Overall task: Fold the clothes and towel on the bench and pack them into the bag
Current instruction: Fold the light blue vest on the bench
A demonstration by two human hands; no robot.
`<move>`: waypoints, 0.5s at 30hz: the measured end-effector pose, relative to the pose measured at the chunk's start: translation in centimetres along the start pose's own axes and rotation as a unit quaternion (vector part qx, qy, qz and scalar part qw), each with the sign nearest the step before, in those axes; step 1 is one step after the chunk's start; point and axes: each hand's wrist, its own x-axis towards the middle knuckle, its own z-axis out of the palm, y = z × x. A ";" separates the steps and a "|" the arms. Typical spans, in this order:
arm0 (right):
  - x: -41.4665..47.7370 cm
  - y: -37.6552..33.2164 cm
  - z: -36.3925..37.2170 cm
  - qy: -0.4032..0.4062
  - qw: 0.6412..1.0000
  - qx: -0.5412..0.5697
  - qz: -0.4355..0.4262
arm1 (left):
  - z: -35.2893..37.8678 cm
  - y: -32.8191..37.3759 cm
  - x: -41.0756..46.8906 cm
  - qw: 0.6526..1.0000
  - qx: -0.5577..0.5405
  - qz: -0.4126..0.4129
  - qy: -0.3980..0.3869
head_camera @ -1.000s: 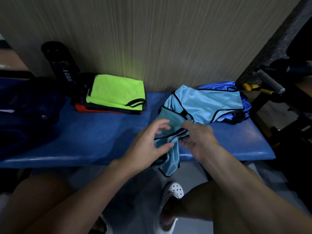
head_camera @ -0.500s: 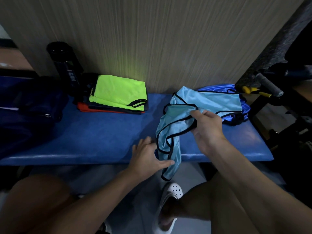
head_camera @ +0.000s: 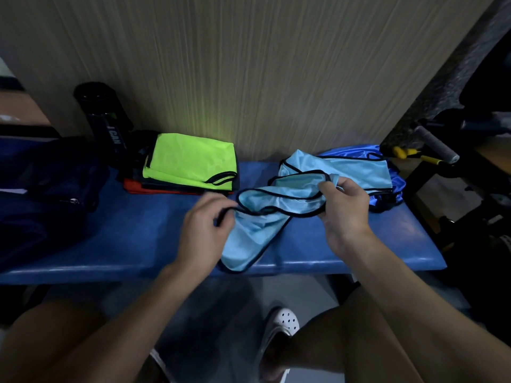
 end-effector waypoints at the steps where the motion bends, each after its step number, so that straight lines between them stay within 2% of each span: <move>1: 0.0 0.1 0.0 0.003 1.000 -0.008 -0.008 | -0.6 -0.1 0.4 1.000 0.013 0.020 0.016; 4: -0.3 0.6 -0.2 0.008 0.997 -0.050 -0.053 | -1.6 -0.8 0.7 0.996 0.055 0.070 0.016; 6: -0.9 1.0 -0.2 0.000 0.990 -0.096 -0.098 | -1.9 -0.8 0.5 0.993 0.076 0.087 -0.025; 7: -1.1 1.3 -0.3 -0.007 0.986 -0.118 -0.114 | -2.0 -0.7 0.5 0.992 0.086 0.070 -0.058; 11: -1.9 2.7 -0.9 -0.032 0.975 -0.169 -0.140 | -2.5 -1.0 -0.2 0.974 0.125 -0.044 -0.185; 15: -2.0 3.9 -1.6 -0.030 0.973 -0.188 -0.132 | -2.2 -1.1 -0.4 0.949 0.002 -0.217 -0.228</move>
